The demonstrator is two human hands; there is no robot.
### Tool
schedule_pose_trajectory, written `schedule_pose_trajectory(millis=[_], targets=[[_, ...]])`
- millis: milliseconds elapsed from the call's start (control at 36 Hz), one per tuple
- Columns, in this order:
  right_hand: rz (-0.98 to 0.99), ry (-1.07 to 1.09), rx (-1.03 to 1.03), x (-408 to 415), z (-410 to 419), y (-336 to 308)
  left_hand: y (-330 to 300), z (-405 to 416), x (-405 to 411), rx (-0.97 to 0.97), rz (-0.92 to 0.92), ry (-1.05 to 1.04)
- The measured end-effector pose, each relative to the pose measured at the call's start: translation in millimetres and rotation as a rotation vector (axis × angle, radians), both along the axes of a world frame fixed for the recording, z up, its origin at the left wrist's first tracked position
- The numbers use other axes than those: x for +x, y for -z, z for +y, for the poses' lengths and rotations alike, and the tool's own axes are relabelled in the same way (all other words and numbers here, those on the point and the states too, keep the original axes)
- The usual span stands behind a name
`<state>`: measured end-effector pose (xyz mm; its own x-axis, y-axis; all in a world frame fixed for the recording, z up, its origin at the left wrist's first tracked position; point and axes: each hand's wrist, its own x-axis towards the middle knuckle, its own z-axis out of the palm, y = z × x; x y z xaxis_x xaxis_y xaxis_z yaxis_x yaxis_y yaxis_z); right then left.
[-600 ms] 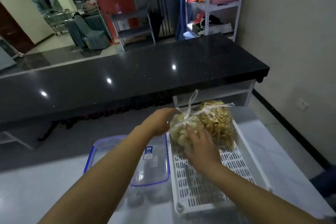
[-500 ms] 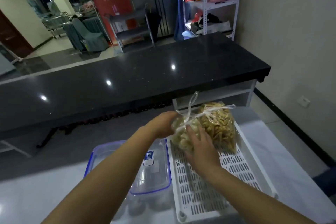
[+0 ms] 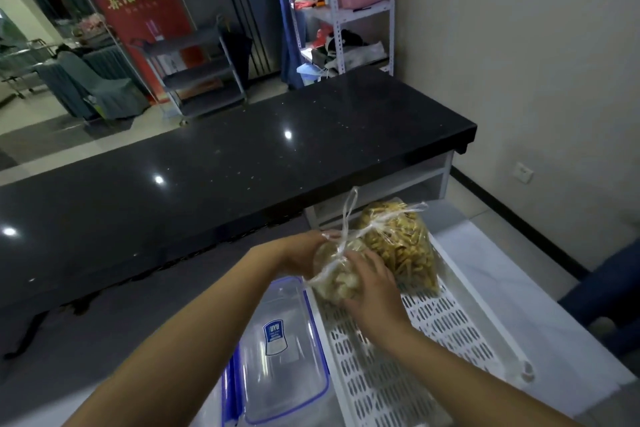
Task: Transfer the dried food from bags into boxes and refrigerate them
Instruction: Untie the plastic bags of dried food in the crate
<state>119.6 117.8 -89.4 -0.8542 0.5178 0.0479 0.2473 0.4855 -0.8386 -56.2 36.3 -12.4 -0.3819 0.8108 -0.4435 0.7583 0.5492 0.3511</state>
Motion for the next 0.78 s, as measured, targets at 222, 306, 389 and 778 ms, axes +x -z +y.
schedule_pose_trajectory(millis=[222, 306, 389, 778], targets=[[0.044, -0.115, -0.106, 28.2, 22.2, -1.8, -7.7, -17.5, 20.1, 0.115, -0.035, 0.005], [0.024, -0.177, -0.107, 49.2, 37.1, -10.0, -12.1, -22.1, 38.0, 0.179, -0.093, -0.012], [0.011, -0.241, -0.101, 74.5, 54.7, -23.1, -18.9, -23.9, 61.4, 0.236, -0.099, -0.019], [-0.258, -0.497, 0.093, 149.3, 106.8, -53.1, 28.1, -40.2, 190.7, 0.441, 0.039, -0.197]])
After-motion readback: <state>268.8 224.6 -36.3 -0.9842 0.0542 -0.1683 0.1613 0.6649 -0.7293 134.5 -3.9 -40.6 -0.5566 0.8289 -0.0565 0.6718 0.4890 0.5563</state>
